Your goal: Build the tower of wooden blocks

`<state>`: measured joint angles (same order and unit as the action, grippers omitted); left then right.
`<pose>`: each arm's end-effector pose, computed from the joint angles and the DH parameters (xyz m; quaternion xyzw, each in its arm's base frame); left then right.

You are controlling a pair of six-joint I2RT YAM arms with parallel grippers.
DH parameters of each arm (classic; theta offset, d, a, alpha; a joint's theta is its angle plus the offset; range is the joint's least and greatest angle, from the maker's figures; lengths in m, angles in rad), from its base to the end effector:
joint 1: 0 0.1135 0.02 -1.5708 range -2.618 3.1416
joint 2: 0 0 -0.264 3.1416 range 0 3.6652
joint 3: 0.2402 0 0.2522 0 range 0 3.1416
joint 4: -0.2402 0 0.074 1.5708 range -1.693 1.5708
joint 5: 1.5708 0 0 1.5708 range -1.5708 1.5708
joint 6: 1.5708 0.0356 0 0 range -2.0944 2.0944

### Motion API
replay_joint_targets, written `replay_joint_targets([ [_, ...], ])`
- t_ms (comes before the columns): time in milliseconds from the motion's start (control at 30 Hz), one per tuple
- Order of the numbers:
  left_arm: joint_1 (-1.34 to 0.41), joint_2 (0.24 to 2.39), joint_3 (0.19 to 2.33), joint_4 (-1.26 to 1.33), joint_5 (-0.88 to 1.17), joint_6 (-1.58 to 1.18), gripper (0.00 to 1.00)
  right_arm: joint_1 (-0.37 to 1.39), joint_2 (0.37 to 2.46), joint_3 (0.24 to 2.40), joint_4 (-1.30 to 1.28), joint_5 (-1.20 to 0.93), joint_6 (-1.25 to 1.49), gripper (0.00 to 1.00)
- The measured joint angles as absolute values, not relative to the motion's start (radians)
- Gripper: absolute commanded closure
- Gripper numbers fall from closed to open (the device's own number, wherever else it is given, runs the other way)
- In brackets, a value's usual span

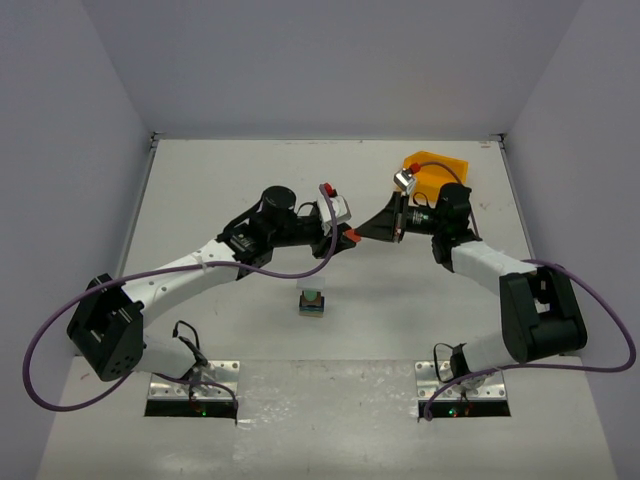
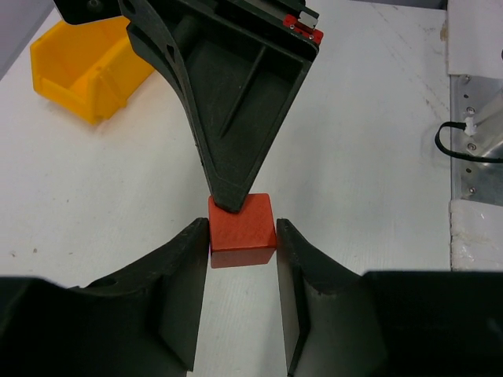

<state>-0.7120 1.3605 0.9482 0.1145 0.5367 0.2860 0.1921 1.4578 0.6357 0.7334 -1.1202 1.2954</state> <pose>0.2253 -0.2185 0.2978 0.5094 0.6054 -0.3296 0.5151 0.2786 0.0868 0.2293 0.0221 0.7203 0.6757 0.1555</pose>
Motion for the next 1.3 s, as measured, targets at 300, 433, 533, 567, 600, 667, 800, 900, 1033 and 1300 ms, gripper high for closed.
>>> replay_joint_targets([
  [300, -0.712, 1.361, 0.948, 0.117, 0.535, 0.286, 0.87, 0.192, 1.458, 0.636, 0.733, -1.123, 1.303, 1.00],
  [433, -0.712, 1.361, 0.948, 0.117, 0.537, 0.287, 1.00, 0.192, 1.458, 0.636, 0.733, -1.123, 1.305, 0.90],
  [533, -0.712, 1.361, 0.948, 0.117, 0.543, 0.294, 1.00, 0.192, 1.458, 0.636, 0.733, -1.126, 1.307, 0.67],
  [567, -0.712, 1.361, 0.948, 0.117, 0.549, 0.298, 1.00, 0.192, 1.458, 0.636, 0.733, -1.127, 1.302, 0.49],
  [600, -0.712, 1.360, 0.948, 0.117, 0.555, 0.303, 1.00, 0.192, 1.458, 0.636, 0.733, -1.128, 1.294, 0.34],
  [667, -0.712, 1.360, 0.948, 0.117, 0.568, 0.313, 1.00, 0.192, 1.458, 0.636, 0.737, -1.131, 1.272, 0.02],
  [800, -0.712, 1.359, 0.948, 0.116, 0.583, 0.337, 1.00, 0.189, 1.446, 0.636, 0.717, -1.122, 1.205, 0.01],
  [900, -0.713, 1.359, 0.957, 0.096, 0.585, 0.357, 1.00, 0.171, 1.403, 0.637, 0.643, -1.088, 1.124, 0.01],
  [1033, -0.713, 1.359, 1.004, 0.032, 0.578, 0.397, 1.00, 0.134, 1.268, 0.665, 0.363, -0.899, 0.914, 0.01],
  [1300, -0.713, 1.412, 1.284, -0.181, 0.591, 0.497, 1.00, 0.126, 0.850, 0.658, -0.040, -0.135, 0.645, 0.01],
])
